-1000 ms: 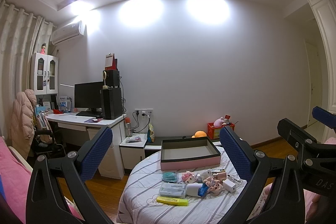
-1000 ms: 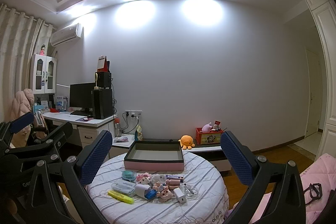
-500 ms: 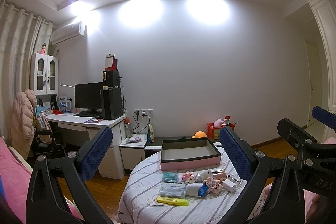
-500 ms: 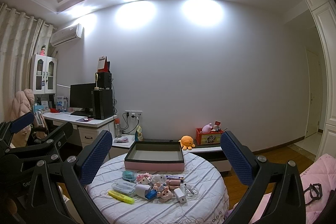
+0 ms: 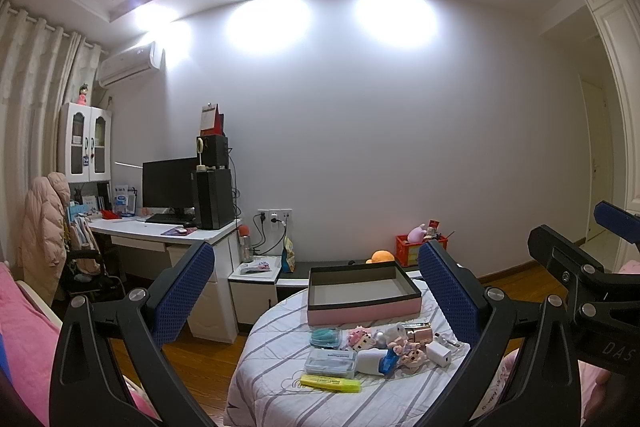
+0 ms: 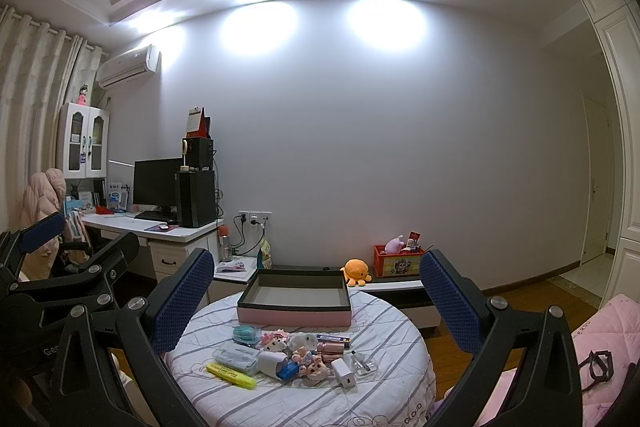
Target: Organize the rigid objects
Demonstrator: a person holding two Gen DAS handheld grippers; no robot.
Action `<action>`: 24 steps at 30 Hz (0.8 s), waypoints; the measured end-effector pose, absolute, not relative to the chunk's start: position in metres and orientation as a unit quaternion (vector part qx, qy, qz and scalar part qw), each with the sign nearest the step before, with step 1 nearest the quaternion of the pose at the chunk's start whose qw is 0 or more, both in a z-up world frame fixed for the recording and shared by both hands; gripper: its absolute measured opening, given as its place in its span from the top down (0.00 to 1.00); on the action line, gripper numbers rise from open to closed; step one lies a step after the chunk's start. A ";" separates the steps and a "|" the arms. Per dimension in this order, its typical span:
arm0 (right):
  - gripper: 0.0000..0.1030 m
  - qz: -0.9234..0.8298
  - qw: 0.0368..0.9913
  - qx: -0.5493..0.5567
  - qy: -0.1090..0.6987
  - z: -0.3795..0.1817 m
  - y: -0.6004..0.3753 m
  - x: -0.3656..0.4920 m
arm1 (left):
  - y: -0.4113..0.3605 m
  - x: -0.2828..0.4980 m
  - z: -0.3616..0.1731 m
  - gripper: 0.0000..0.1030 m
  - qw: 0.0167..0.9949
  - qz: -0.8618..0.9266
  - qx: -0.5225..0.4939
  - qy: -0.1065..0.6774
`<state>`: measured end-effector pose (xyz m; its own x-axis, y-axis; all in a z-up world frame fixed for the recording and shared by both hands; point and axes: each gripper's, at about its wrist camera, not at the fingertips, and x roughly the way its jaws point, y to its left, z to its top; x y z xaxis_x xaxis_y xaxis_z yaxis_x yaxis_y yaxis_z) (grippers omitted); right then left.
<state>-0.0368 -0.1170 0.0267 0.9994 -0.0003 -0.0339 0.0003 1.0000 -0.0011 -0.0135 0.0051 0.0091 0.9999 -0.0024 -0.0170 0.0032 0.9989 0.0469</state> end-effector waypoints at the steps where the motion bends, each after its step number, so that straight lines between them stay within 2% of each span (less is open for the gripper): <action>1: 0.00 0.001 1.000 -0.001 0.017 0.027 -0.117 -0.037 | 0.005 -0.013 0.009 0.00 1.000 -0.001 0.023 0.009; 24: 0.00 0.000 1.000 -0.002 0.016 0.026 -0.117 -0.038 | 0.008 -0.018 0.011 0.00 1.000 -0.003 0.025 0.007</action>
<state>-0.0377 -0.1169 0.0258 0.9995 -0.0005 -0.0320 0.0004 1.0000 -0.0040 -0.0184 0.0083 0.0111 0.9999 -0.0062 -0.0141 0.0069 0.9988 0.0492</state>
